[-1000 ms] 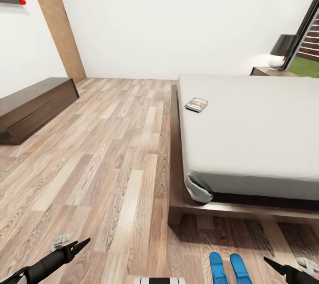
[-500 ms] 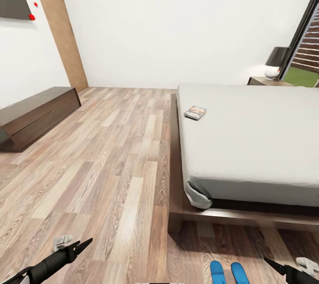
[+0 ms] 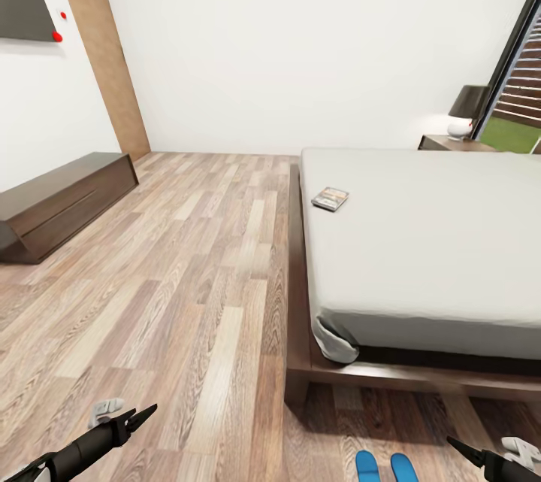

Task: In the bedroom, move the book from the bed onto either nightstand, and place the two sandals side by side next to the bed.

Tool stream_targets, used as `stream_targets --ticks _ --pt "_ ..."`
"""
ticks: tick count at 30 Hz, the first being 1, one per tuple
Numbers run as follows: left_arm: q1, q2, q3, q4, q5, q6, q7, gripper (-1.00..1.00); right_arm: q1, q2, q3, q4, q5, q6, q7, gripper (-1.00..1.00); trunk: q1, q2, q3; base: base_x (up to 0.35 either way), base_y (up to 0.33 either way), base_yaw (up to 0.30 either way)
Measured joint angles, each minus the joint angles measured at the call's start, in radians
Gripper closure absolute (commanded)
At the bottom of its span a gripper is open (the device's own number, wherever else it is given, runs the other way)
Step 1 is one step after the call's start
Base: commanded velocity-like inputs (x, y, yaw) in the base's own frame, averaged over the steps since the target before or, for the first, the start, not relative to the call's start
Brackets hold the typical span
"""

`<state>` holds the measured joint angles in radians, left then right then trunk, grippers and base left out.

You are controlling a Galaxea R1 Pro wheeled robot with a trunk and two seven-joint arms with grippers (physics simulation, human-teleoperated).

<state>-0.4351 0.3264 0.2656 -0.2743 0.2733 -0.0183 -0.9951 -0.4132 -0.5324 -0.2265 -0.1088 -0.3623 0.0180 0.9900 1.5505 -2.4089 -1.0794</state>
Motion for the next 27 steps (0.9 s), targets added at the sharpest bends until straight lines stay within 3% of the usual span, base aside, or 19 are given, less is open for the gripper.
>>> stream_targets --ticks 27 --pt "0.000 -0.003 -0.001 0.000 0.000 -0.001 0.001 -1.00 0.000 0.001 0.002 0.001 0.000 0.000 -0.002 -1.00 -0.104 0.189 0.085 0.000 0.000 0.000"
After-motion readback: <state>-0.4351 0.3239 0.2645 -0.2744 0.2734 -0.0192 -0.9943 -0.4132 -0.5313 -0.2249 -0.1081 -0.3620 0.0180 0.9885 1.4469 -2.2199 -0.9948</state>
